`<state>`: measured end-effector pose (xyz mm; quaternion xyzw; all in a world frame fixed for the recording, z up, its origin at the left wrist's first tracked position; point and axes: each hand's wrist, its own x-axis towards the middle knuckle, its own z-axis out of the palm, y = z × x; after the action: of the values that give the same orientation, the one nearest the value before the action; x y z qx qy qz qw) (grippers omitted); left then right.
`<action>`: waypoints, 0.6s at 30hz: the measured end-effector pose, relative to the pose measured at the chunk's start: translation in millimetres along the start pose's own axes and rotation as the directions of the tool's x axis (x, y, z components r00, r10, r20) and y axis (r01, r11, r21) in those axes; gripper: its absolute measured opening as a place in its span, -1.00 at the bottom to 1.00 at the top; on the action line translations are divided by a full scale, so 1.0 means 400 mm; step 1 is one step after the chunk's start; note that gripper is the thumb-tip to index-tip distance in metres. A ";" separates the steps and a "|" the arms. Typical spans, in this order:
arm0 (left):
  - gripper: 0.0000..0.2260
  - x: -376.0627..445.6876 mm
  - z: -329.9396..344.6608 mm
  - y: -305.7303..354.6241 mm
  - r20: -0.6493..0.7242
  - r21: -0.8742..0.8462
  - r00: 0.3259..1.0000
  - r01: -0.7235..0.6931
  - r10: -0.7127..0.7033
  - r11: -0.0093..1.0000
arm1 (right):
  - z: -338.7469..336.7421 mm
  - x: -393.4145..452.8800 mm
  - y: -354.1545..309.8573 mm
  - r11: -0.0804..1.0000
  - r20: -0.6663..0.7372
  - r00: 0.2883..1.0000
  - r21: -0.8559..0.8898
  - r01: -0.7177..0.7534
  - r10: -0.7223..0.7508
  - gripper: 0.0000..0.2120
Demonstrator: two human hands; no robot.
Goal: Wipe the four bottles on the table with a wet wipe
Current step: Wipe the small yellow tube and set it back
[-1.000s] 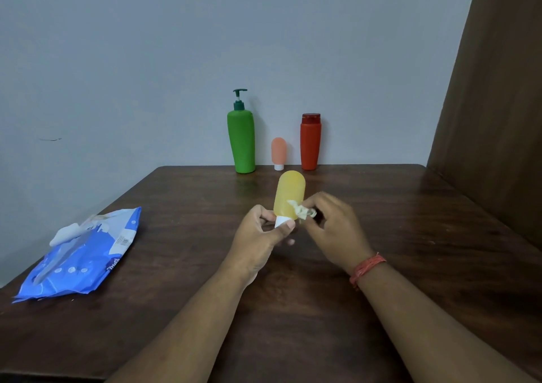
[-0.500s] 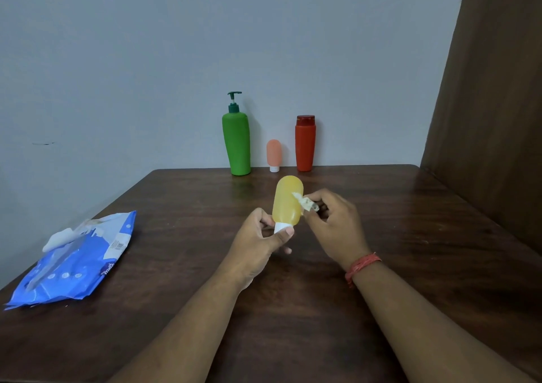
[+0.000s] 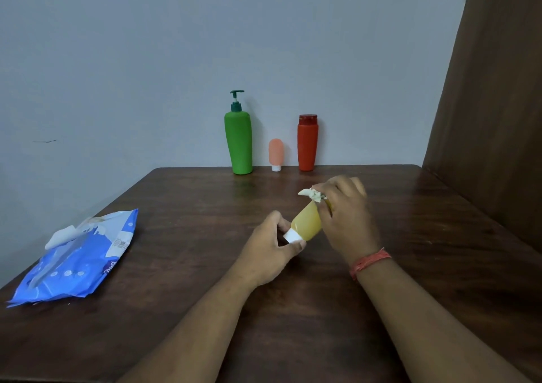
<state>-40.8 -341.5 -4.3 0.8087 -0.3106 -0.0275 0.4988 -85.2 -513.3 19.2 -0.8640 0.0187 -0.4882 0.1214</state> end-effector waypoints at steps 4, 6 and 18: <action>-0.76 0.007 0.003 -0.001 -0.073 -0.006 0.997 0.014 -0.014 1.000 | 0.002 -0.010 -0.045 0.960 0.174 0.948 -0.049 0.277 -0.265 -0.69; -0.76 0.009 0.000 -0.003 -0.094 -0.051 0.995 0.038 -0.043 0.998 | 0.018 -0.014 -0.056 0.933 0.257 0.903 -0.010 0.359 -0.345 -0.70; -0.75 0.014 -0.009 -0.009 -0.145 -0.094 0.983 0.099 -0.112 0.991 | 0.004 -0.020 -0.036 0.949 0.286 0.956 0.314 -0.028 -0.067 -0.77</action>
<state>-33.1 -340.4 -4.0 0.8013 -0.2274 -0.0063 0.5533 -89.2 -497.9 14.9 -0.8964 -0.0863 -0.3528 0.2542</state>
